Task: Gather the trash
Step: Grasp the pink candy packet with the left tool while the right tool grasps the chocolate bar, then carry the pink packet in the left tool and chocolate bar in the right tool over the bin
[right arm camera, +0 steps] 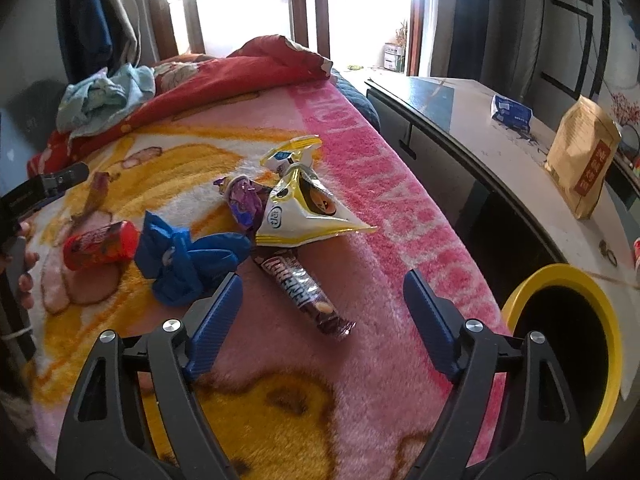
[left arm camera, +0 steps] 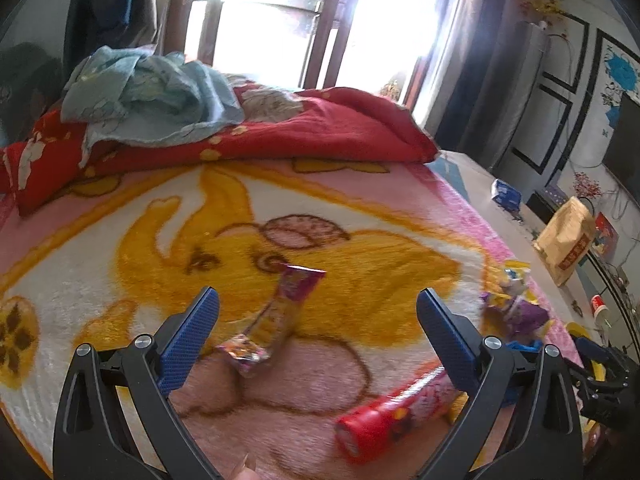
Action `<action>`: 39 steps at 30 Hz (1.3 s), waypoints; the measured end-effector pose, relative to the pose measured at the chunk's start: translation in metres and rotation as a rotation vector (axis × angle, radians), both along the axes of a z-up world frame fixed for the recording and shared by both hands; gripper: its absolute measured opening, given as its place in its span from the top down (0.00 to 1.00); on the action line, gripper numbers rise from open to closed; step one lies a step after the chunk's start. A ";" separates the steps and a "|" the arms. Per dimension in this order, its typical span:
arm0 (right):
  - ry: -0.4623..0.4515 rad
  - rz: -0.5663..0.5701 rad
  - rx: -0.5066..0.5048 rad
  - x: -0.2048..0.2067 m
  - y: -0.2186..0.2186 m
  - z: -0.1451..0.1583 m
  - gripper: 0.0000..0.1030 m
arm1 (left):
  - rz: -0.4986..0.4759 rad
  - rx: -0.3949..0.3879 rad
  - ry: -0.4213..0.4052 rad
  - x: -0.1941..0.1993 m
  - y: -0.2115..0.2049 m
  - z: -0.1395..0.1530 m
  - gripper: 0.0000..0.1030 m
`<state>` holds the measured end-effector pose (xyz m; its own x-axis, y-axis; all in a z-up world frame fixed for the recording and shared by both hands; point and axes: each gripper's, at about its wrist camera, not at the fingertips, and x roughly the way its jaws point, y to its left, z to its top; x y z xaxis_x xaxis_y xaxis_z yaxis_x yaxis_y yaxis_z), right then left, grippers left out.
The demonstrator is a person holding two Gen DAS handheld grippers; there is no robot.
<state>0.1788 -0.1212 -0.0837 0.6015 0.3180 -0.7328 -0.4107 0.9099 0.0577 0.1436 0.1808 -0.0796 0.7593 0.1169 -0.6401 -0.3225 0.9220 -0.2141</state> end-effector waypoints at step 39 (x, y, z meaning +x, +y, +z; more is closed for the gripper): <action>0.178 0.070 0.146 -0.029 -0.012 -0.022 0.91 | -0.043 -0.116 0.049 -0.006 0.019 -0.020 0.81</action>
<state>0.1495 -0.1331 -0.1057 0.4397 0.4647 -0.7686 -0.4441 0.8563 0.2637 0.1378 0.2000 -0.0997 0.7297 0.0073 -0.6837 -0.2954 0.9052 -0.3055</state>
